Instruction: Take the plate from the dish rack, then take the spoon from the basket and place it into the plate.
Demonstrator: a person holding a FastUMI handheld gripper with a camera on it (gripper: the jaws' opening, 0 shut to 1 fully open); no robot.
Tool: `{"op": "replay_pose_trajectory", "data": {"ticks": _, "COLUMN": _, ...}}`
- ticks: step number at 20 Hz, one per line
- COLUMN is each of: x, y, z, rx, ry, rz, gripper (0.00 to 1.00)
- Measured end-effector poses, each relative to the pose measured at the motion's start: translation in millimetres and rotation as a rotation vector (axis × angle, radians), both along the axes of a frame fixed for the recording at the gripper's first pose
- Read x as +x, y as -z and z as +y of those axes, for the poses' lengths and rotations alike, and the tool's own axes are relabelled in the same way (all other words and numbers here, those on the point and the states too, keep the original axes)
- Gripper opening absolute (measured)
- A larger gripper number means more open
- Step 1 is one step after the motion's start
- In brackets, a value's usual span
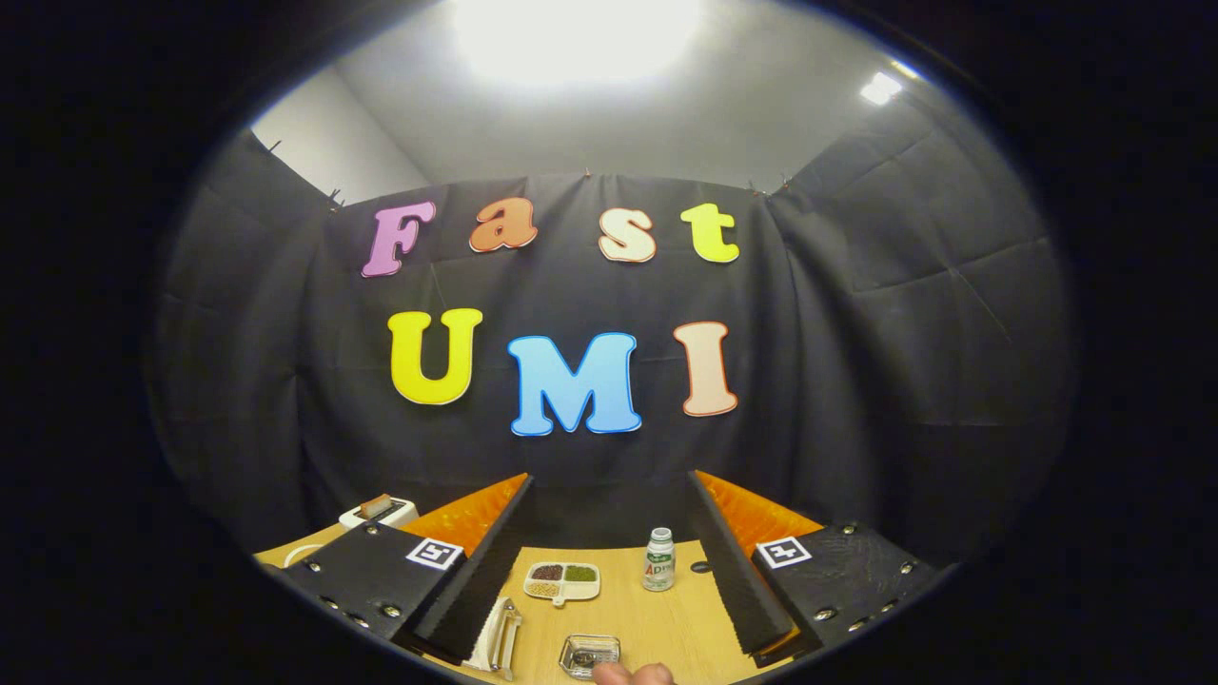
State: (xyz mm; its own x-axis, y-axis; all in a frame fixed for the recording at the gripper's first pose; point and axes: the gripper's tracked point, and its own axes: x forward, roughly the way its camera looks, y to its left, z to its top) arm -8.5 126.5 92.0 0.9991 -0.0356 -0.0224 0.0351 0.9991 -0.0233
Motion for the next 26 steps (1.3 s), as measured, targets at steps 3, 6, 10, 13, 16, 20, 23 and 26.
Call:
{"op": "replay_pose_trajectory", "data": {"ticks": 3, "x": 4.8, "y": -8.5, "z": 14.8, "rx": 0.020, "ry": -0.019, "rz": -0.007, "gripper": 0.97}}
{"op": "replay_pose_trajectory", "data": {"ticks": 6, "x": 4.2, "y": -9.9, "z": 20.1, "rx": 0.054, "ry": -0.006, "rz": -0.009, "gripper": 0.96}}
{"op": "replay_pose_trajectory", "data": {"ticks": 10, "x": 2.2, "y": -14.0, "z": 18.9, "rx": 0.064, "ry": 0.015, "rz": -0.021, "gripper": 0.97}}
{"op": "replay_pose_trajectory", "data": {"ticks": 13, "x": 4.7, "y": -12.0, "z": 18.1, "rx": 0.074, "ry": 0.020, "rz": -0.007, "gripper": 0.97}}
{"op": "replay_pose_trajectory", "data": {"ticks": 16, "x": 10.5, "y": -4.6, "z": 28.1, "rx": 0.090, "ry": 0.008, "rz": 0.030, "gripper": 0.96}}
{"op": "replay_pose_trajectory", "data": {"ticks": 20, "x": 17.5, "y": 22.9, "z": 49.4, "rx": 0.114, "ry": -0.017, "rz": 0.130, "gripper": 0.97}}
{"op": "replay_pose_trajectory", "data": {"ticks": 23, "x": 24.0, "y": 51.1, "z": 70.2, "rx": 0.122, "ry": -0.036, "rz": 0.235, "gripper": 0.97}}
{"op": "replay_pose_trajectory", "data": {"ticks": 26, "x": 27.6, "y": 92.9, "z": 98.5, "rx": 0.124, "ry": -0.074, "rz": 0.393, "gripper": 0.97}}
